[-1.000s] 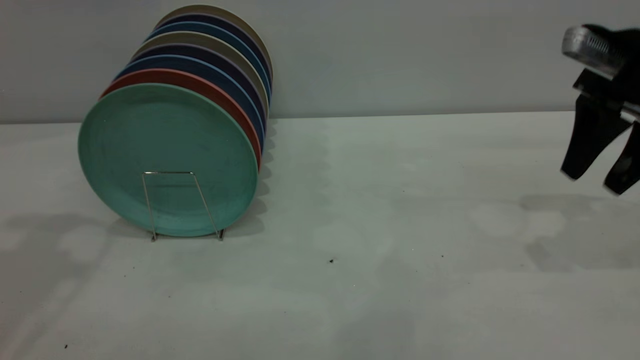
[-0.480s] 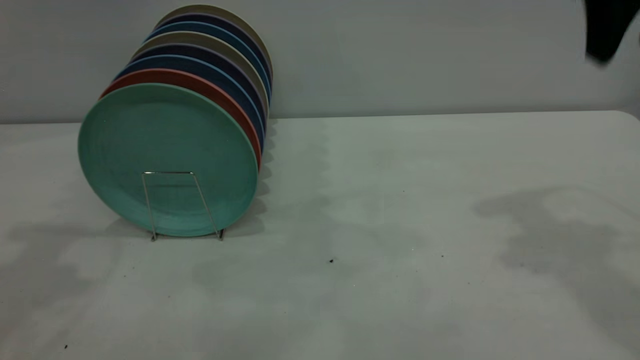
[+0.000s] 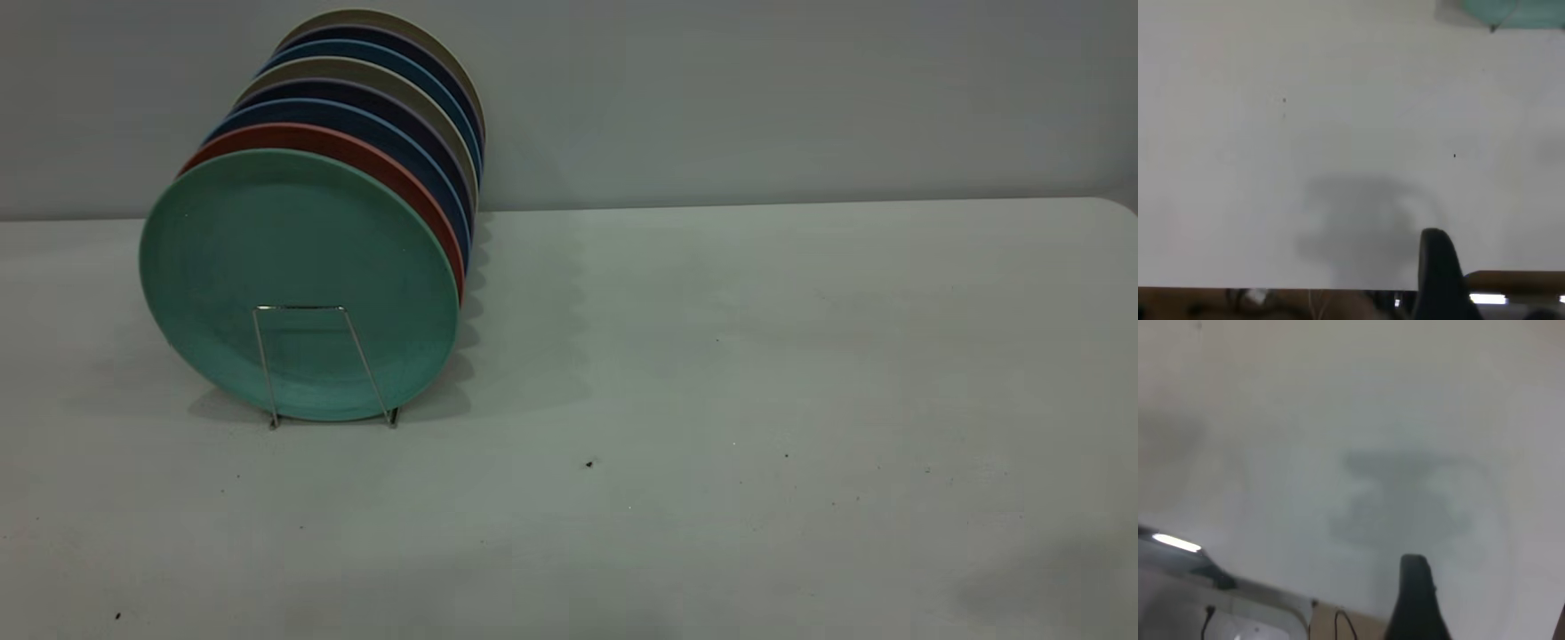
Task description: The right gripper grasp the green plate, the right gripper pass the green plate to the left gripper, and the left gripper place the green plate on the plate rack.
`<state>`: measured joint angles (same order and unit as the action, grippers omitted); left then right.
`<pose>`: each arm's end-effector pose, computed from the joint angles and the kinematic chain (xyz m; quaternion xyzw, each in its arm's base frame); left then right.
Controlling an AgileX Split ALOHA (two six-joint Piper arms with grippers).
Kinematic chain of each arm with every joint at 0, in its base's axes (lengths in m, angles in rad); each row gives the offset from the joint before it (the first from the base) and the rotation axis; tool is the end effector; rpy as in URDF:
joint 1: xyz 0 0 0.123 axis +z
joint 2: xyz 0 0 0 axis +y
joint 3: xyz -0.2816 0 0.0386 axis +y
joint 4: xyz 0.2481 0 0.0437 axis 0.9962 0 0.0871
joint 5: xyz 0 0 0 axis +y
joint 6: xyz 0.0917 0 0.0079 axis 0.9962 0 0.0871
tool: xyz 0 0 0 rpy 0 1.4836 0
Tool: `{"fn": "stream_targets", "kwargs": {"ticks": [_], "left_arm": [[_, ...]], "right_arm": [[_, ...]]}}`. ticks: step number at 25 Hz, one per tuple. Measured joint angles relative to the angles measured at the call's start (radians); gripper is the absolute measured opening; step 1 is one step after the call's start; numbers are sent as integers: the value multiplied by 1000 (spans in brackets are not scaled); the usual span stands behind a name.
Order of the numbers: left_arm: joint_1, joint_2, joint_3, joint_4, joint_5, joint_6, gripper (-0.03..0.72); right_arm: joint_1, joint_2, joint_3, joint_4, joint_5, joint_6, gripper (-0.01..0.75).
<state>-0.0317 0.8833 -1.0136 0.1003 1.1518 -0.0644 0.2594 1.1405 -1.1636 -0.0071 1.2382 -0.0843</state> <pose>0.1462 0.0038 0.3670 -0.0105 0.9485 0.0348 0.3145 0.1973 0.0517 0.3612 -0.1672 0.9611 0.0157 0.2191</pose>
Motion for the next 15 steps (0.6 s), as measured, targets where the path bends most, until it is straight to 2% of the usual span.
{"fn": "stream_targets", "kwargs": {"ticks": [11,15], "left_arm": [[0,-618,345,-21,8,-54,487],[0,-795,417,-22,10,-58,487]], "right_arm": [[0,-437,445,14,1,0,579],[0,-620,563,14,-58,0,579]]}}
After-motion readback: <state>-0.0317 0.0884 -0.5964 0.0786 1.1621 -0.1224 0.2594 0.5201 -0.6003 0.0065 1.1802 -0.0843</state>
